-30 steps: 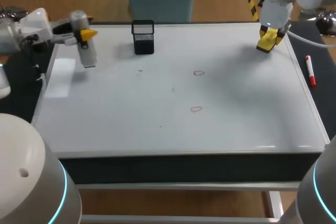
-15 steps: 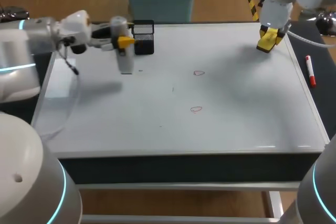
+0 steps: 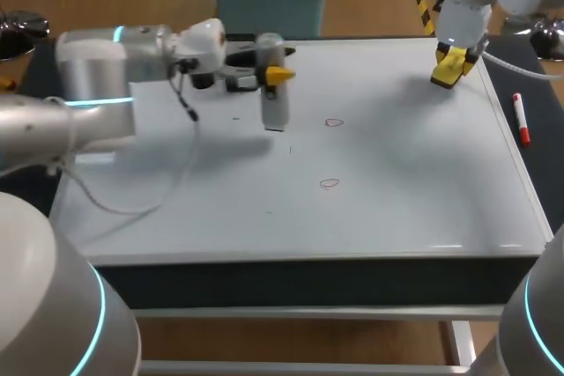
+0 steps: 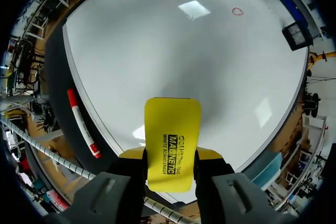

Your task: Pick up the inspection probe, press it on each red-marked spot on the whiteboard one by one, put down the probe, pick up the eraser, and wipe off all the red marks.

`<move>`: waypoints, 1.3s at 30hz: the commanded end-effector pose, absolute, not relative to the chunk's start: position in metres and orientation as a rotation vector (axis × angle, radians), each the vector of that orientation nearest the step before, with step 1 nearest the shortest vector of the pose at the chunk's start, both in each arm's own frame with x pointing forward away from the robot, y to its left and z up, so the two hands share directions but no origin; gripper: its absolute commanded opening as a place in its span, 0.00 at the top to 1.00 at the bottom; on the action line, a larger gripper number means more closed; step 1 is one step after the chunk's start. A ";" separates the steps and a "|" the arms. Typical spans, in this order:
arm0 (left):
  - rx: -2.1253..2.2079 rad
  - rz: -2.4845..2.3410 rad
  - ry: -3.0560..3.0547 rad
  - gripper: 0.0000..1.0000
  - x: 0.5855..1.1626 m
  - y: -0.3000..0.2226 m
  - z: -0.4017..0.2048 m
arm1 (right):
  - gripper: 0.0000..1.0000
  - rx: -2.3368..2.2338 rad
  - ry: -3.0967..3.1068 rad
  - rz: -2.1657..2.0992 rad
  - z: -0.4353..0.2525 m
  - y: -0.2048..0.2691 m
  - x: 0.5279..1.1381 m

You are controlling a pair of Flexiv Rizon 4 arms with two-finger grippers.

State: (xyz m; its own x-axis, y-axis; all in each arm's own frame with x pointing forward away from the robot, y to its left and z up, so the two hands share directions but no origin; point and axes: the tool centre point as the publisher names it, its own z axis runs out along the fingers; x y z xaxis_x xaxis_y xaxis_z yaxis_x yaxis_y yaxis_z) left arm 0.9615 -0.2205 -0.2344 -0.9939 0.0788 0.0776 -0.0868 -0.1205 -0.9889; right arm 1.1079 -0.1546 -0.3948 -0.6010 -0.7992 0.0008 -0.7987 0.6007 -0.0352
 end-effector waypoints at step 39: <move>-0.113 2.262 -1.993 1.00 0.995 -0.331 -0.267 | 1.00 -1.401 2.799 -0.052 -0.394 -0.155 1.109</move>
